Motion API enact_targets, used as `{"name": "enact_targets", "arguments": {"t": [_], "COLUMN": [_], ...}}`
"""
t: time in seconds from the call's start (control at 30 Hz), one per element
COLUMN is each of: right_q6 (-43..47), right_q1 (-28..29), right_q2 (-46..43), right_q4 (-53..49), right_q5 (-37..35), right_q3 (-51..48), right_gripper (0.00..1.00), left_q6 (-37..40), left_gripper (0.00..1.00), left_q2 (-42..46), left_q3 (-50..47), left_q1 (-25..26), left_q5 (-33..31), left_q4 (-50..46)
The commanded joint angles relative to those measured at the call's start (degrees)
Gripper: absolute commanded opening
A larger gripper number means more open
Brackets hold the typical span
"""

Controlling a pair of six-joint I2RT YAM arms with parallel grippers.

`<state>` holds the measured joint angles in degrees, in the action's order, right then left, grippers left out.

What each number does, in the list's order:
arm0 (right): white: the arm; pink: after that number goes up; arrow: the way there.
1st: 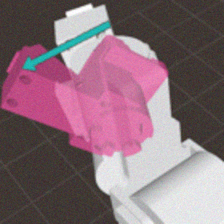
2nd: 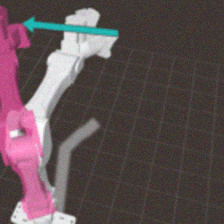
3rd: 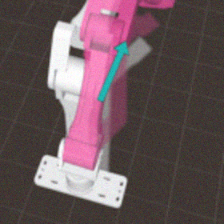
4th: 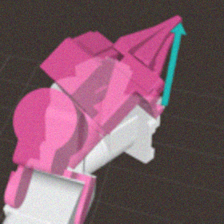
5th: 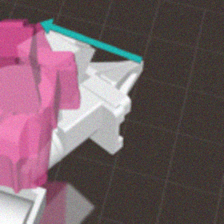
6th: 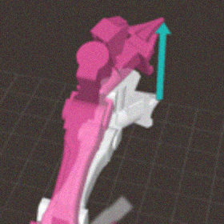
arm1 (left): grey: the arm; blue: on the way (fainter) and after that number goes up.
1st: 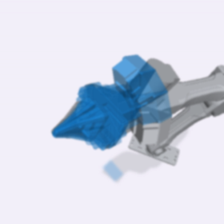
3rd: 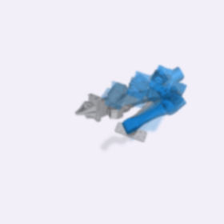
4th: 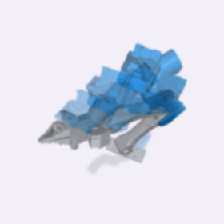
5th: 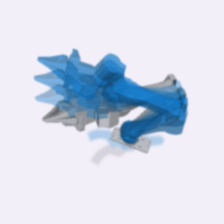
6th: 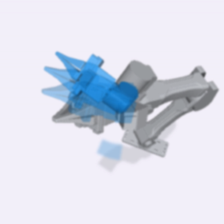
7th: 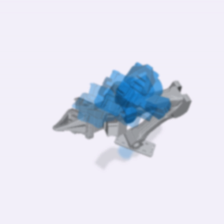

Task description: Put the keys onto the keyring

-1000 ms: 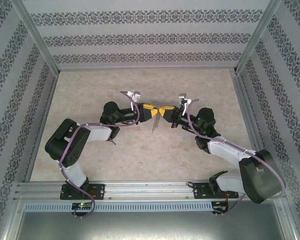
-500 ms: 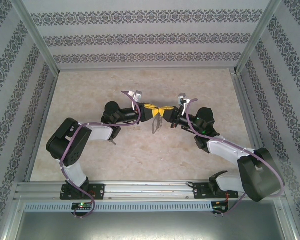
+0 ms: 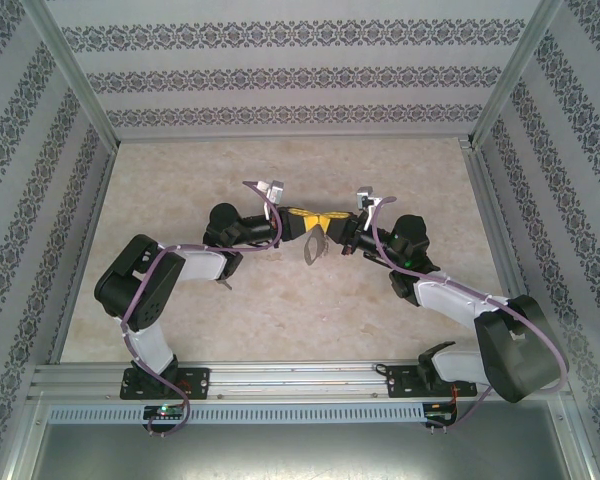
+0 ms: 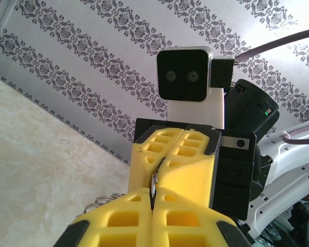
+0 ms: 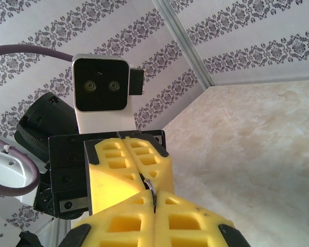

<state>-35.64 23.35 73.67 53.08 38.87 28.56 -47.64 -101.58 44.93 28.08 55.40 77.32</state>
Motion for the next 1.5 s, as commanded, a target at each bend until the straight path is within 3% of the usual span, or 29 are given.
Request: {"name": "enact_targets", "arguments": {"t": [0.0, 0.27, 0.47, 0.77, 0.97, 1.17, 1.2, 1.3, 1.37, 1.47], "right_q6": [0.9, 0.8, 0.6, 0.3, 0.1, -0.2, -0.4, -1.6, -1.9, -1.8], "right_q1": [0.4, 0.1, -0.4, -0.9, -1.3, -1.6, -1.9, -3.6, -4.8, -6.5], "right_q2": [0.5, 0.6, 0.5, 0.3, 0.3, 0.0, -0.5, -2.6, -4.8, -9.1], "right_q4": [2.7, 2.7, 2.8, 2.8, 3.3, 3.3, 3.1, 2.2, 0.4, -4.8], "right_q5": [1.1, -0.1, -0.9, -1.4, -1.5, -1.6, -1.8, -3.4, -5.1, -9.5], "right_q3": [0.4, 0.4, 0.2, -0.3, -0.8, -1.0, -1.3, -2.5, -3.4, -4.9], "right_gripper": [0.00, 0.00, 0.00, 0.00, 0.00, 0.00, 0.08, 0.54, 0.64, 0.70], "left_q6": [0.6, 1.9, 2.0, 2.5, 2.5, 3.1, 4.0, 8.3, 12.1, 21.9], "left_gripper": [0.03, 0.00, 0.10, 0.11, 0.01, 0.00, 0.00, 0.00, 0.00, 0.00], "left_q2": [-0.5, 0.7, 0.8, 1.2, 1.2, 1.6, 2.1, 4.0, 5.9, 10.0], "left_q3": [1.6, 1.0, 0.7, 0.5, 0.6, 0.5, 0.1, -1.5, -2.0, -2.4], "left_q1": [0.9, 1.2, 1.2, 1.2, 1.2, 1.3, 1.2, 0.8, 0.2, 0.1], "left_q5": [1.0, 1.5, 2.0, 1.6, 1.6, 2.0, 2.1, 2.1, 2.2, 1.7], "left_q4": [4.2, 4.2, 4.2, 4.2, 4.1, 4.2, 4.1, 3.1, -0.4, -11.1]}}
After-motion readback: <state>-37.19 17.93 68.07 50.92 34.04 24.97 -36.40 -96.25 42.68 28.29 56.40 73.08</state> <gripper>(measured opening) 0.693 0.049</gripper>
